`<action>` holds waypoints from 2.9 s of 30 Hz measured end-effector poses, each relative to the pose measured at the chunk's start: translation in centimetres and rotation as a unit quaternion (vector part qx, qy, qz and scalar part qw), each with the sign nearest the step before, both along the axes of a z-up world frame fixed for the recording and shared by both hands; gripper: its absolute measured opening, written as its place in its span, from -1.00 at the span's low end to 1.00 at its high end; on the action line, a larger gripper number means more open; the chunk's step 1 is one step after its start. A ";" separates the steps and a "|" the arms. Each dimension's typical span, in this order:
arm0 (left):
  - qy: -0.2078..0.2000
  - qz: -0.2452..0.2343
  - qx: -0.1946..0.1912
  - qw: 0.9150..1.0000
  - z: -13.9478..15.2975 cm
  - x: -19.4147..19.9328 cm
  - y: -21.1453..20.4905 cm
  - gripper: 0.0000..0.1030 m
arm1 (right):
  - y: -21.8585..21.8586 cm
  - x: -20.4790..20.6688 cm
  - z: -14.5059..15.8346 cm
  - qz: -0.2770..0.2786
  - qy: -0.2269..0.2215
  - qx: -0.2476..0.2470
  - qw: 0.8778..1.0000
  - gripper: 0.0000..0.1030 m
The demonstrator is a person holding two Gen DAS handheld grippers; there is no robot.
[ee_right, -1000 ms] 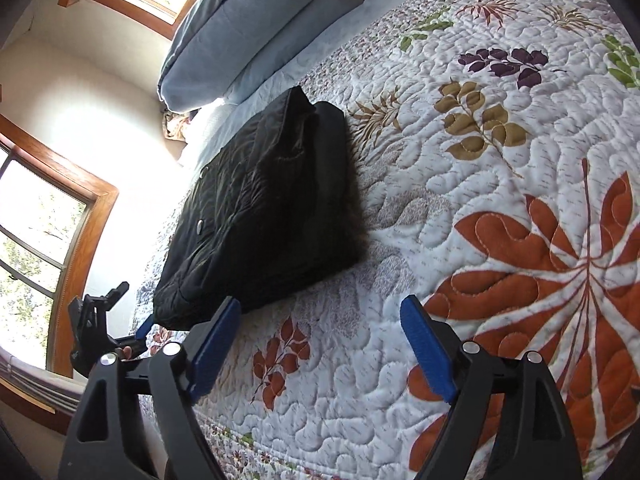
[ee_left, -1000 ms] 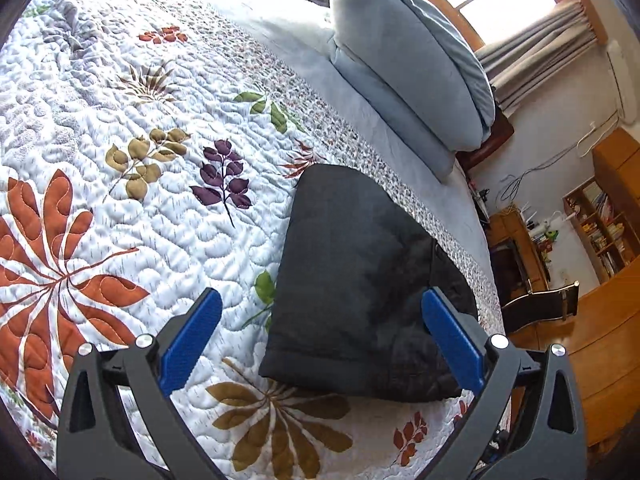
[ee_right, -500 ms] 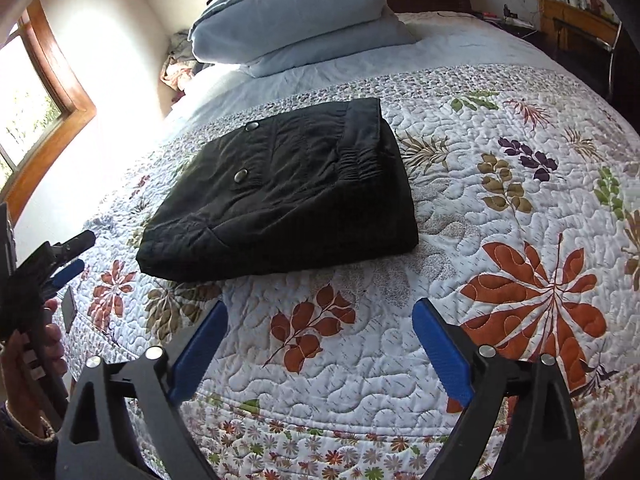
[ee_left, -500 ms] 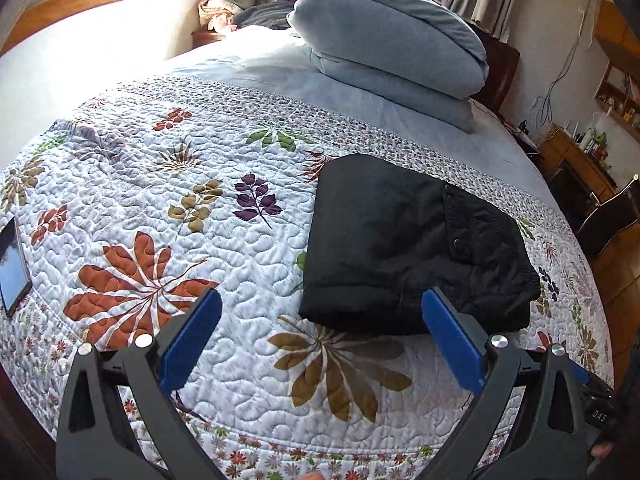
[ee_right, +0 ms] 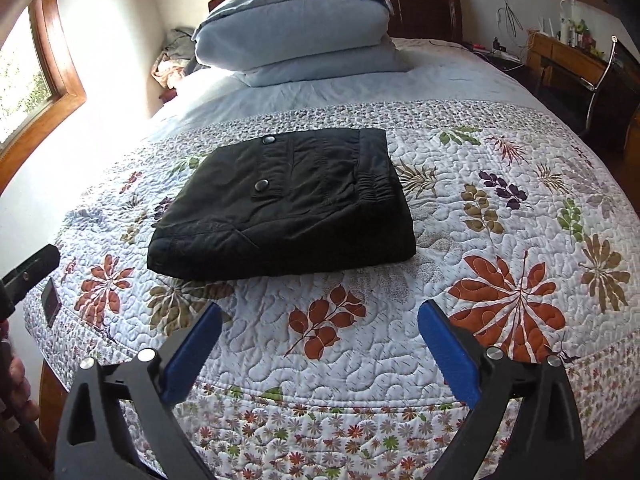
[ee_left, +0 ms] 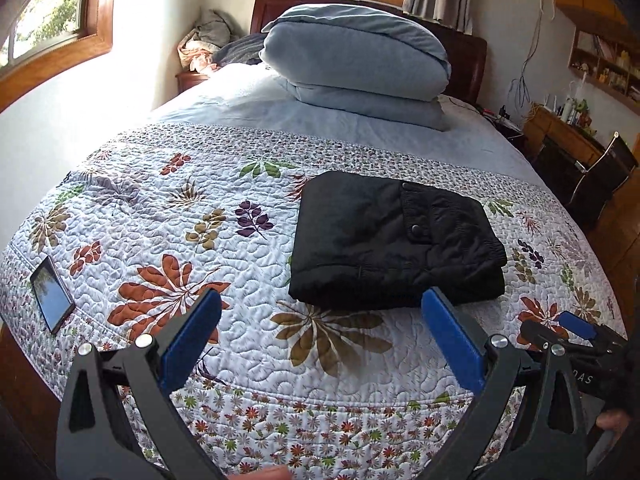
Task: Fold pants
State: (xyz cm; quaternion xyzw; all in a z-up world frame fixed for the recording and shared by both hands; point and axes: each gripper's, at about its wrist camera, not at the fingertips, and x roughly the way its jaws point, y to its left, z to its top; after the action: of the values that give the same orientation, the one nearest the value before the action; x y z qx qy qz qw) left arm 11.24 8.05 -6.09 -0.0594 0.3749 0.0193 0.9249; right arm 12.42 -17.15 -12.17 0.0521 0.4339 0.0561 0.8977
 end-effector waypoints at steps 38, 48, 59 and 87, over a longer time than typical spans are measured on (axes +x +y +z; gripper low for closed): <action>0.023 -0.021 0.025 0.999 -1.5 0.3 -2.2 0.94 | 1.0 0.7 -0.1 -0.029 0.002 -0.065 0.997 0.92; 0.032 -0.016 0.024 0.999 -1.7 0.7 -1.9 0.94 | 1.0 0.7 -0.2 -0.037 0.001 -0.072 0.997 0.92; 0.040 -0.011 0.031 0.999 -2.2 0.9 -1.5 0.94 | 1.0 0.7 -0.2 -0.034 0.002 -0.075 0.997 0.92; 0.052 -0.008 0.046 0.998 -3.3 1.6 -1.1 0.94 | 1.0 0.9 0.1 -0.031 -0.001 -0.080 0.996 0.92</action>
State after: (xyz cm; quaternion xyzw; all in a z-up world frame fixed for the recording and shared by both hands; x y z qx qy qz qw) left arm 12.82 6.99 -9.35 -0.0125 0.4221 0.0325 0.9059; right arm 13.35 -16.10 -12.04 -0.0060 0.4340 -0.0069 0.9009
